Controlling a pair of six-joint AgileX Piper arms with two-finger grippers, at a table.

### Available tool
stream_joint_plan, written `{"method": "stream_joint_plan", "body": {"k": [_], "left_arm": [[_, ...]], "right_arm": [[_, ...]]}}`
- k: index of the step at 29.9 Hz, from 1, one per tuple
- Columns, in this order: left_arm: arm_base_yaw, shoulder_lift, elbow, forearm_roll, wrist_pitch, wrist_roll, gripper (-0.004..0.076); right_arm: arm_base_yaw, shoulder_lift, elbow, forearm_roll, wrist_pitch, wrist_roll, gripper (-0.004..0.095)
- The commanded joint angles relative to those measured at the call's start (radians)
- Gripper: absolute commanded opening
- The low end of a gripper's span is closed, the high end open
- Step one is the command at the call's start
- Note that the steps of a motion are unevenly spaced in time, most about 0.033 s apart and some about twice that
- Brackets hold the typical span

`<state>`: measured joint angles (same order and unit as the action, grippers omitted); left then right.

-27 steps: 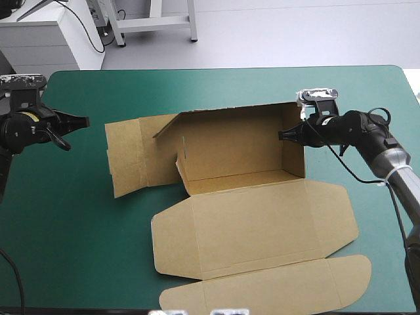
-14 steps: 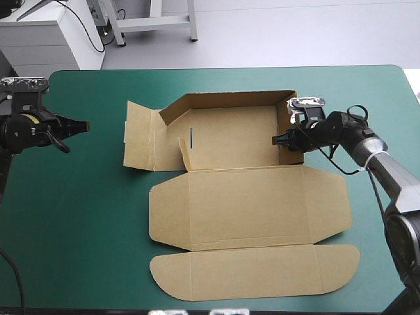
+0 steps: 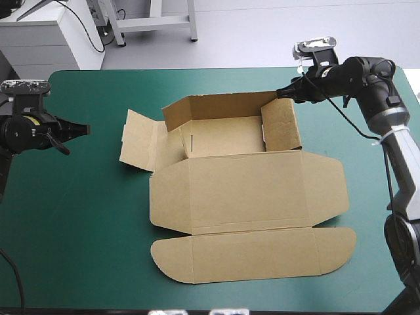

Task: Fold the box

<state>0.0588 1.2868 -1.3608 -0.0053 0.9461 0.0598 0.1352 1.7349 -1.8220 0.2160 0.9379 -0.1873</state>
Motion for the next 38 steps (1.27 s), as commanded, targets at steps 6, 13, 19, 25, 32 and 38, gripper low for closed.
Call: {"method": "stream_joint_plan", "body": {"k": [6,13,19,25,32,38], "left_arm": [[0.002,-0.028,-0.028,-0.005,-0.034,-0.004,-0.0006],[0.002,-0.028,-0.028,-0.005,-0.029,-0.004,-0.0007],[0.002,-0.028,-0.028,-0.005,-0.028,-0.004,-0.0008],[0.002,-0.028,-0.028,-0.005,-0.023,0.008,-0.0008],[0.002,-0.028,-0.028,-0.016,-0.010,0.006,-0.0008],[0.002,-0.028,-0.028,-0.055,-0.007,0.006,-0.0008]], "right_arm": [[-0.007,-0.026,-0.048,-0.037,-0.011,0.040,0.0399],[-0.007,0.064,-0.048,-0.033,0.043,0.049,0.0400],[-0.007,0.139,-0.046,-0.046,0.083,0.049,0.0400],[-0.007,0.177,-0.046,-0.046,0.067,0.047,0.0400],[-0.007,0.212,-0.046,-0.044,0.065,0.047,0.0399],[-0.007,0.246,-0.046,-0.042,0.085,0.047,0.0322]]}}
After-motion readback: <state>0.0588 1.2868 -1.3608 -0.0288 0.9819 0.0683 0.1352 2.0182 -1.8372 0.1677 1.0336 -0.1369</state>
